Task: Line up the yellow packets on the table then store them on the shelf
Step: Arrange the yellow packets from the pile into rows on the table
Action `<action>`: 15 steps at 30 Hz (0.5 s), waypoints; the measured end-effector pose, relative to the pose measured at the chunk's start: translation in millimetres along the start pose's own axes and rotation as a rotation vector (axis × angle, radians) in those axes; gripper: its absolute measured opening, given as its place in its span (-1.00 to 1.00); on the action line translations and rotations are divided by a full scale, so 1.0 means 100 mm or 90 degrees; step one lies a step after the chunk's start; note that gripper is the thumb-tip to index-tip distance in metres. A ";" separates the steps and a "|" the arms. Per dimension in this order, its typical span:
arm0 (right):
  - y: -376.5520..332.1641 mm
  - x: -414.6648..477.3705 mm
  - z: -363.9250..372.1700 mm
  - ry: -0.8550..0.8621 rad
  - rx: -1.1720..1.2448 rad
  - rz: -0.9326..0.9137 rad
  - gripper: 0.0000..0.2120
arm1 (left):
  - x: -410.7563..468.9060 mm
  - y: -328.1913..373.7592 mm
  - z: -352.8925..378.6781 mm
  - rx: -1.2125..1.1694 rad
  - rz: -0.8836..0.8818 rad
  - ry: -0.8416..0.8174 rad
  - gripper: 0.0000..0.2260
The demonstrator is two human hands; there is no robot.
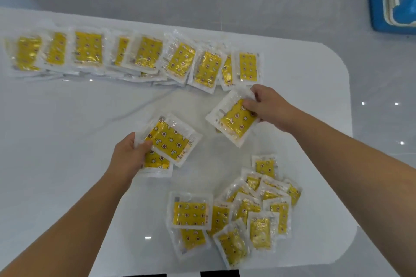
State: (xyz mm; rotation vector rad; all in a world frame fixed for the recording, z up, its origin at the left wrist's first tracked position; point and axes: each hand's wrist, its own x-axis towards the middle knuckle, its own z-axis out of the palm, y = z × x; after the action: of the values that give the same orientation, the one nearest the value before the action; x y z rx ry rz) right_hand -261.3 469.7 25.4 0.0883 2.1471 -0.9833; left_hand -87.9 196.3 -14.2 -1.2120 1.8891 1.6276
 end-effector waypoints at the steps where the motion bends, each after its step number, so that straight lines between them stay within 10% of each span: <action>1: -0.15 0.06 0.10 0.004 0.058 0.012 -0.94 | 0.06 0.04 -0.12 -0.019 -0.001 0.006 -0.92; 15: -2.18 1.08 2.07 0.156 0.875 0.128 -0.64 | 1.12 0.54 -2.10 -0.258 -0.045 0.065 -0.80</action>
State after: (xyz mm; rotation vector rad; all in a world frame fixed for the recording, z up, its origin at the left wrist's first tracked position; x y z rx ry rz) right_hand -287.6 152.5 3.3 1.0767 1.2157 -2.1856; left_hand -141.2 -41.6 -7.9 -1.5256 1.5945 2.0077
